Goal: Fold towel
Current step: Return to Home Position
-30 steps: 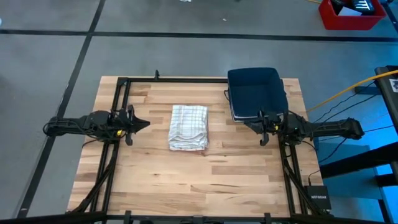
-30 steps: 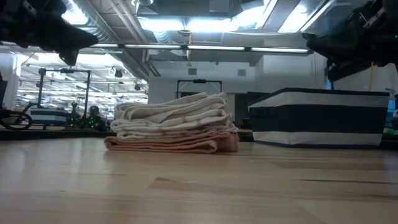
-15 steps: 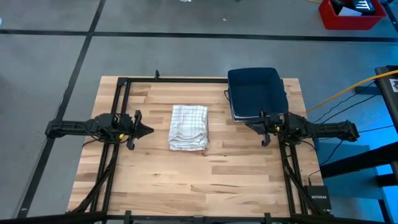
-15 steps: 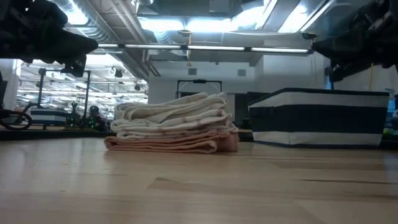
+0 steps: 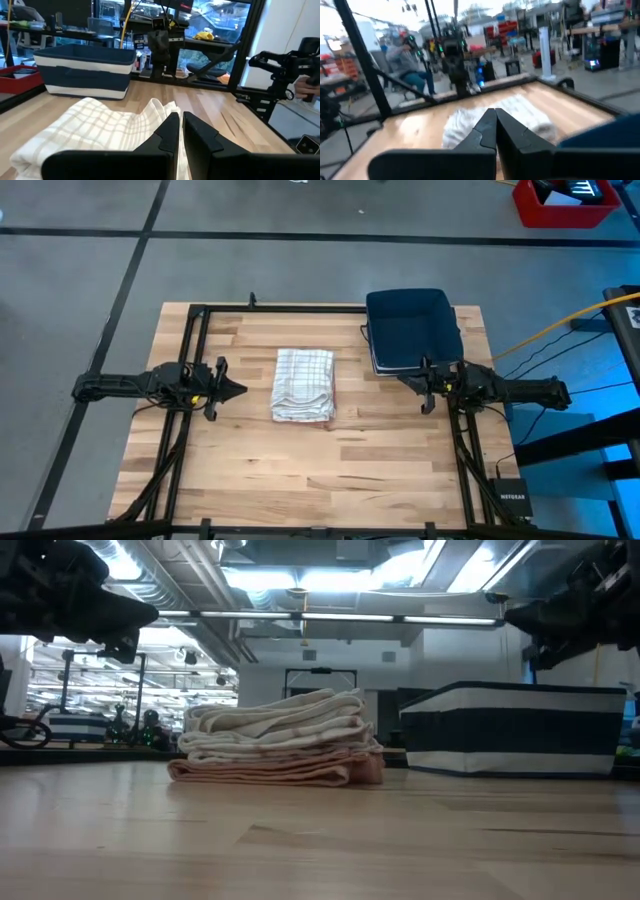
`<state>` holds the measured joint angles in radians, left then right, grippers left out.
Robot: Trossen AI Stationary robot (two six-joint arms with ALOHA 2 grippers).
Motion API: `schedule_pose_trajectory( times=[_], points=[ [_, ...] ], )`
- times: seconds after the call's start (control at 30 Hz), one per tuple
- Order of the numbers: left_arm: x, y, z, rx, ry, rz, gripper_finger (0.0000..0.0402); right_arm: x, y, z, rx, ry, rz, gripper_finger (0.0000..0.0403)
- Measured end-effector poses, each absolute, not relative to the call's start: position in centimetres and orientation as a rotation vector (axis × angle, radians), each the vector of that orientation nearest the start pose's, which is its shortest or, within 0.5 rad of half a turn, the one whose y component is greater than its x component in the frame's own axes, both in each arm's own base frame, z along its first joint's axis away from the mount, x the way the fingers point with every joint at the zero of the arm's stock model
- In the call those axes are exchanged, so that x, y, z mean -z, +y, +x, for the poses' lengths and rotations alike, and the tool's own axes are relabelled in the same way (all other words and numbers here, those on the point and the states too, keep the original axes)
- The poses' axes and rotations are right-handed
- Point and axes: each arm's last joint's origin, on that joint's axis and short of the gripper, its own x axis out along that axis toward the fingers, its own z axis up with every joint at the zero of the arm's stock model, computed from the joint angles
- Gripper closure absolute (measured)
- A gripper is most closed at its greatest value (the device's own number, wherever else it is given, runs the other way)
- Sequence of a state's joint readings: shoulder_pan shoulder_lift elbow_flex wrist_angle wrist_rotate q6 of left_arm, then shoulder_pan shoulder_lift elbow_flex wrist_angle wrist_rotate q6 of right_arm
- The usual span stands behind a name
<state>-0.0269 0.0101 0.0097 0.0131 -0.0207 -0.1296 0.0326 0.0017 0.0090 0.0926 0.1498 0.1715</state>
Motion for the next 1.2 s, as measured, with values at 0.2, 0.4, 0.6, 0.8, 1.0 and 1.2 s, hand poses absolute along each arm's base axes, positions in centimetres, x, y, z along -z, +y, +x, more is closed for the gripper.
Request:
schedule_pose_trajectory(
  times=[0.2,0.4,0.6,0.8,1.0,1.2],
  points=[
    [-16.7,-0.2,9.8,0.007,-0.012,-0.131,0.0384,-16.7,0.0,9.9,0.095,-0.013,0.172,0.0398],
    [-16.7,-0.2,9.8,0.007,-0.012,-0.131,0.0384,-16.5,0.4,10.0,-0.065,0.036,0.188,0.0398],
    [-16.7,-0.2,9.8,0.007,-0.011,-0.131,0.0384,-16.3,0.3,10.1,-0.018,0.051,0.216,0.0397],
    [-16.7,-0.2,9.8,0.006,-0.011,-0.131,0.0384,-16.4,0.3,10.1,-0.02,0.047,0.23,0.0397],
    [-16.7,-0.2,9.8,0.006,-0.012,-0.131,0.0384,-16.4,0.6,10.1,-0.111,0.043,0.102,0.0397],
    [-16.7,-0.2,9.8,0.006,-0.012,-0.131,0.0384,-16.6,0.5,10.0,-0.106,0.027,0.1,0.0397]
  ],
)
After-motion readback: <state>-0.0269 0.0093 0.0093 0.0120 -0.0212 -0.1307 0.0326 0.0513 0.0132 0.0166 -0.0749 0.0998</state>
